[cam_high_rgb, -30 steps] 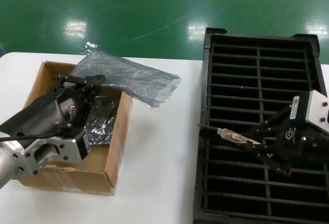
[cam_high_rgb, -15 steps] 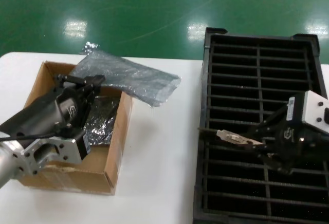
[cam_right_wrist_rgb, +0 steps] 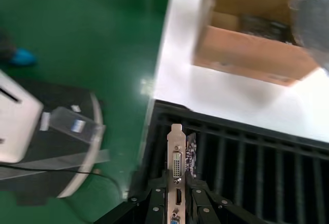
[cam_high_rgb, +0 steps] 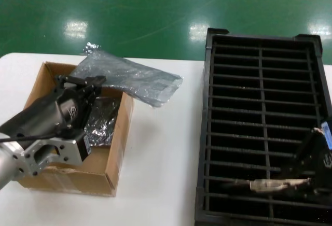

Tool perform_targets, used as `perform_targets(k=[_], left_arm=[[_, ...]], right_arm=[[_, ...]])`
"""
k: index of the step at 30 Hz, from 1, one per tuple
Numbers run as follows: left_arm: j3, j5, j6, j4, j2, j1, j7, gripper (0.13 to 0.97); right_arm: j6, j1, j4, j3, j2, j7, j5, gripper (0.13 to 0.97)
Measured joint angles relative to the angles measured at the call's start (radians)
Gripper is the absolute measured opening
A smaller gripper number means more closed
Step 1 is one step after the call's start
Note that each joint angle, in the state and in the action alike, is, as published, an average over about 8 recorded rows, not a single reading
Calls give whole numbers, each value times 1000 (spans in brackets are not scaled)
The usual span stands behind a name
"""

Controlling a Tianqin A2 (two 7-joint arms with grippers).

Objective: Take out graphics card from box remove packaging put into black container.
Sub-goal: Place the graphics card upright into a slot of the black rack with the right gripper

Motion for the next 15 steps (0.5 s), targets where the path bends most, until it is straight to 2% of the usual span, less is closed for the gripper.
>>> perform_targets(k=[6,15], left_arm=[[0,0,0,0,0,0,0,139],[0,0,0,0,0,0,0,139]], right_arm=[[-7,56,-19,-79,12,-19,79,185],[-8,34,-82,-69,-48,15,32,185]])
